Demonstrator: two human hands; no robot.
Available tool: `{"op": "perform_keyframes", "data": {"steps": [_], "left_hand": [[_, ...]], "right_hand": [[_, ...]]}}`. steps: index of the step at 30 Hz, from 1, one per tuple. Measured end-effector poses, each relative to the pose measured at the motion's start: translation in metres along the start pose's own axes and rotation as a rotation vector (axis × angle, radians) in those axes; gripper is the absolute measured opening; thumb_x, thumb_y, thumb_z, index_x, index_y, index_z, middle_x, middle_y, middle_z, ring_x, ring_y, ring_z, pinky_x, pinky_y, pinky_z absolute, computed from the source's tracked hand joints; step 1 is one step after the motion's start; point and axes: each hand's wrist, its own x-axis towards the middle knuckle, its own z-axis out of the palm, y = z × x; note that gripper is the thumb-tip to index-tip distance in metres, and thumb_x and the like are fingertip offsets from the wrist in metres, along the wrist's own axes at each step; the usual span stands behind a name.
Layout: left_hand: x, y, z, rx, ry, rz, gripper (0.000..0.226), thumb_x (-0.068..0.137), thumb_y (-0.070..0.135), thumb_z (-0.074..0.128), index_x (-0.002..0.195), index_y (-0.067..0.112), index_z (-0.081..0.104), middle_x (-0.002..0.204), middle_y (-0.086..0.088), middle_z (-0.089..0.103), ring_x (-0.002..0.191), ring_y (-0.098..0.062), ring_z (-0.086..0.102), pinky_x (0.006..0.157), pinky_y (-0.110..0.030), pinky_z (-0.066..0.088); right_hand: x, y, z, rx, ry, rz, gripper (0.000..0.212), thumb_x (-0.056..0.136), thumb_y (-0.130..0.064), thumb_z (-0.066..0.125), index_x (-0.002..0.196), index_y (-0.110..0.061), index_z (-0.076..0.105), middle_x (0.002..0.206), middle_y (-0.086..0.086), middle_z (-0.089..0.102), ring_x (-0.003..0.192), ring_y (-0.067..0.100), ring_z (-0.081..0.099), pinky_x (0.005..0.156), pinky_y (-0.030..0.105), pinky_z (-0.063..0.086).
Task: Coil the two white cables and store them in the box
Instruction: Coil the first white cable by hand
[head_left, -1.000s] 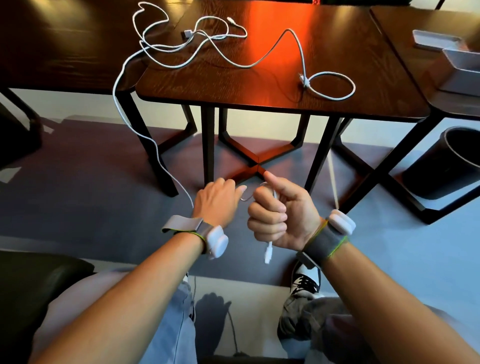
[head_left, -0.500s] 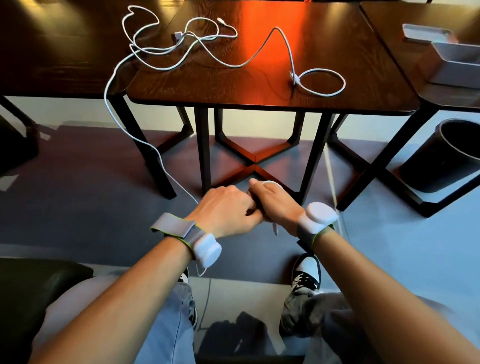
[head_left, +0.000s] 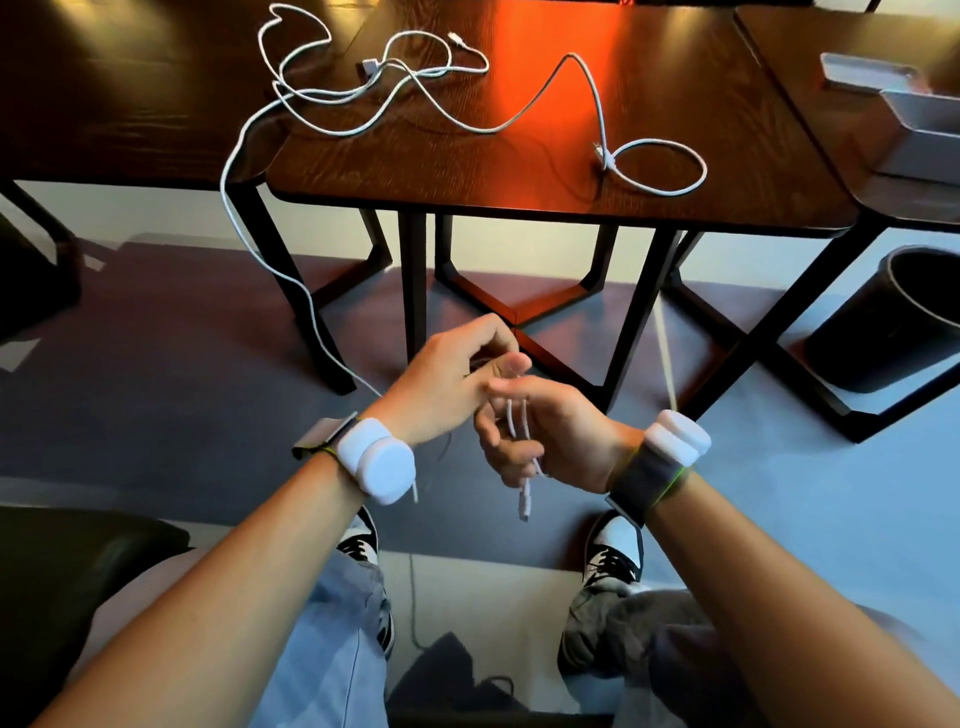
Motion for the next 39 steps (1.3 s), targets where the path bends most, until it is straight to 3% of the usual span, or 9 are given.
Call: {"op": "perform_keyframes", "data": {"steps": [4, 11, 13, 18, 23, 26, 31, 35, 39], "left_hand": [[-0.002, 0.006, 0.012, -0.235, -0.094, -0.099, 0.037, 0.099, 0.048, 0.047, 0.094, 0.013, 0.057, 0.084, 0.000, 0.065, 0.069, -0.005, 0.059, 0.065, -0.016, 0.045], [-0.001, 0.009, 0.024, -0.276, -0.074, -0.183, 0.035, 0.104, 0.038, 0.042, 0.075, 0.020, 0.044, 0.059, 0.022, 0.047, 0.059, 0.003, 0.040, 0.060, -0.012, 0.036], [-0.001, 0.010, 0.025, -0.248, -0.006, -0.179, 0.037, 0.105, 0.037, 0.042, 0.070, 0.027, 0.040, 0.056, 0.021, 0.045, 0.056, 0.003, 0.039, 0.058, -0.013, 0.035], [0.005, 0.010, 0.017, -0.243, 0.144, -0.222, 0.040, 0.102, 0.049, 0.039, 0.068, 0.028, 0.040, 0.049, 0.013, 0.043, 0.044, -0.010, 0.039, 0.049, -0.028, 0.032], [0.007, 0.013, 0.021, -0.422, 0.286, -0.350, 0.046, 0.106, 0.047, 0.033, 0.074, 0.015, 0.044, 0.053, 0.002, 0.050, 0.044, -0.017, 0.049, 0.048, -0.026, 0.043], [0.007, 0.015, 0.030, -0.540, 0.277, -0.432, 0.043, 0.105, 0.049, 0.037, 0.076, 0.018, 0.046, 0.060, -0.003, 0.044, 0.046, -0.017, 0.041, 0.045, -0.025, 0.034], [0.003, 0.014, 0.029, -0.344, 0.142, -0.333, 0.041, 0.098, 0.055, 0.040, 0.069, 0.034, 0.059, 0.058, 0.011, 0.058, 0.060, -0.013, 0.055, 0.057, -0.031, 0.043], [0.002, 0.017, 0.025, -0.471, 0.040, -0.385, 0.042, 0.098, 0.053, 0.043, 0.065, 0.031, 0.057, 0.068, -0.011, 0.049, 0.047, -0.013, 0.039, 0.042, -0.021, 0.030], [0.004, 0.018, 0.027, -0.618, 0.068, -0.516, 0.039, 0.095, 0.054, 0.048, 0.068, 0.030, 0.063, 0.065, 0.003, 0.065, 0.053, -0.013, 0.048, 0.048, -0.022, 0.034]], "right_hand": [[-0.005, 0.002, -0.004, 0.090, -0.099, 0.022, 0.024, 0.082, -0.023, 0.042, 0.061, -0.014, 0.036, 0.041, -0.005, 0.021, 0.041, 0.014, 0.013, 0.048, 0.032, 0.008], [-0.008, -0.004, -0.008, 0.238, -0.277, 0.034, 0.034, 0.075, -0.022, 0.044, 0.050, -0.021, 0.022, 0.041, -0.004, 0.016, 0.037, 0.011, 0.009, 0.041, 0.029, 0.004], [-0.008, -0.005, -0.007, 0.260, -0.199, 0.032, 0.035, 0.079, -0.020, 0.039, 0.048, -0.022, 0.023, 0.040, -0.004, 0.016, 0.036, 0.011, 0.009, 0.041, 0.027, 0.003], [-0.002, -0.003, -0.007, 0.183, 0.380, -0.206, 0.039, 0.093, -0.015, 0.051, 0.057, -0.024, 0.038, 0.056, -0.004, 0.019, 0.042, 0.008, 0.013, 0.044, 0.026, 0.007], [-0.003, -0.005, -0.002, 0.352, 0.460, -0.406, 0.042, 0.095, -0.017, 0.049, 0.053, -0.024, 0.049, 0.051, -0.009, 0.027, 0.041, 0.007, 0.015, 0.045, 0.025, 0.009], [-0.002, -0.002, 0.002, 0.445, 0.324, -0.342, 0.042, 0.096, -0.030, 0.049, 0.057, -0.021, 0.040, 0.048, -0.007, 0.023, 0.036, 0.007, 0.019, 0.041, 0.023, 0.013], [-0.007, -0.006, 0.001, 0.552, -0.036, -0.090, 0.056, 0.099, -0.055, 0.033, 0.064, -0.014, 0.045, 0.041, -0.005, 0.032, 0.031, 0.008, 0.028, 0.036, 0.019, 0.020], [-0.013, -0.009, -0.007, 0.537, -0.198, -0.010, 0.056, 0.104, -0.049, 0.028, 0.063, -0.016, 0.045, 0.040, -0.007, 0.026, 0.032, 0.007, 0.013, 0.037, 0.023, 0.013], [-0.011, -0.011, -0.003, 0.656, -0.307, -0.046, 0.048, 0.105, -0.041, 0.025, 0.065, -0.019, 0.040, 0.046, -0.008, 0.020, 0.035, 0.006, 0.009, 0.039, 0.022, 0.010]]}}
